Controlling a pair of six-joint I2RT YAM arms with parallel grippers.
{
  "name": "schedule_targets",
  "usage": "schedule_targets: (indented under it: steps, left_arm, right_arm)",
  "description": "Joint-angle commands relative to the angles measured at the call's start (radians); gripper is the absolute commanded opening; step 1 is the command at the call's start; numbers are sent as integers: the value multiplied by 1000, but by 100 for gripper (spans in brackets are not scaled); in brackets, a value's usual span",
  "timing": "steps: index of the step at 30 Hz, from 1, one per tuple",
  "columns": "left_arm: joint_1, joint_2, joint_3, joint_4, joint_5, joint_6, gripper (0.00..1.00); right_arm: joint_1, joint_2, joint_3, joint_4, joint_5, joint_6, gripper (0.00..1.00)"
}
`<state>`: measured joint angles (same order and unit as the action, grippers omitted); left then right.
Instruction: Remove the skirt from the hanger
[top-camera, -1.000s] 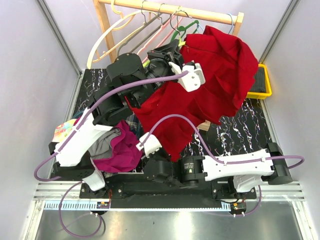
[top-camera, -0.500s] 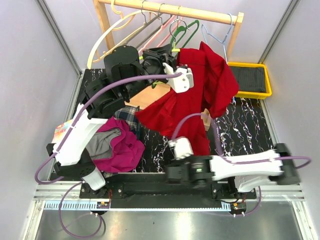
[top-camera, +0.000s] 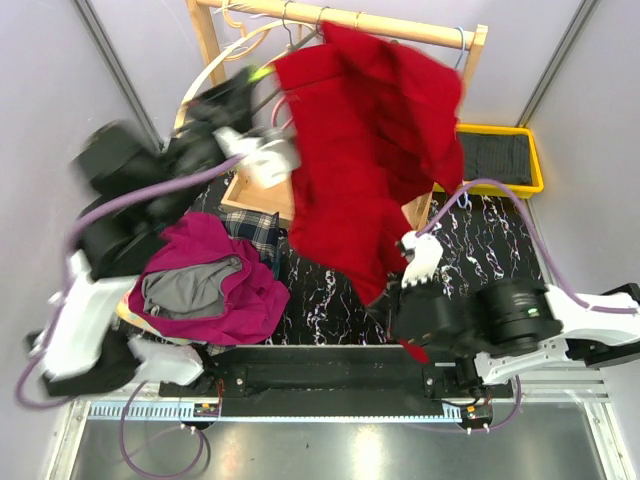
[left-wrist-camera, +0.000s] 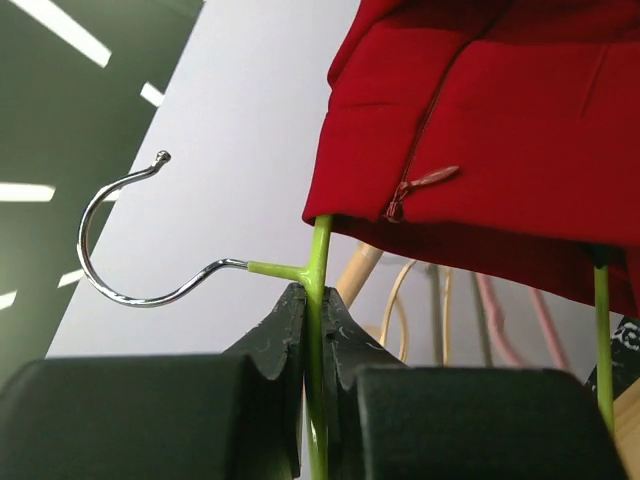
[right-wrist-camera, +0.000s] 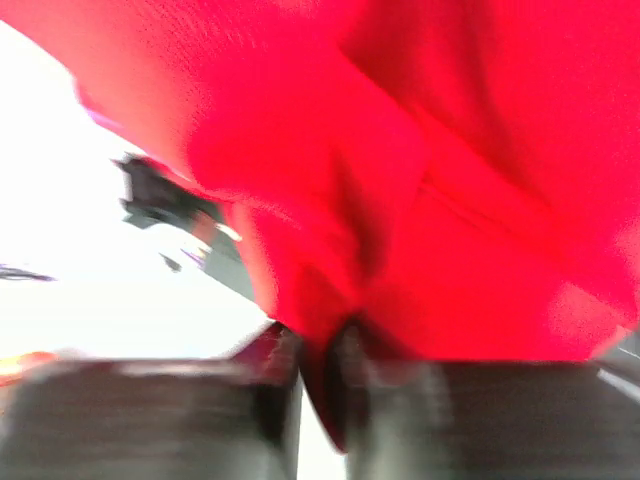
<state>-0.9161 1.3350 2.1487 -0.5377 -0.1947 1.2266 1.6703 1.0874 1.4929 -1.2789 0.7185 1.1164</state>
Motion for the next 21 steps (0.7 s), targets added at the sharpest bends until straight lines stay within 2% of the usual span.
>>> schedule_targets:
  steps: [1,2,3,4,7,9,12,16,21]
  left_arm:
    - [16,-350,-248,194,-54,-32,0]
    - [16,-384,-278,161,-52,-50,0]
    - [16,-422,-289,113,-57,-61,0]
    - [16,-433,-282,19,-54,-79,0]
    - [16,-499,-318,-74,-22,-66,0]
    - [16,-548,-378,-76,-20,-15,0]
    - [16,-548,-366,-87,-41,-15,0]
    - [16,-542,-349,-125,-35,-26,0]
    - [16,-546,-352,-131,-23,-42,0]
  right_arm:
    - [12,6,205,251,115,-401,46]
    - [11,11,226,342,66,-517,60]
    - [12,20,251,366,44,-550,89]
    - [12,26,292,387,27,-578,99]
    - [12,-7,311,482,-23,-661,100]
    - [12,-44,282,631,-47,-733,100]
    - [12,-73,242,774,-44,-843,100]
    - [12,2,280,939,-76,-1048,100]
    - [-4,81,282,1047,18,-1266,100]
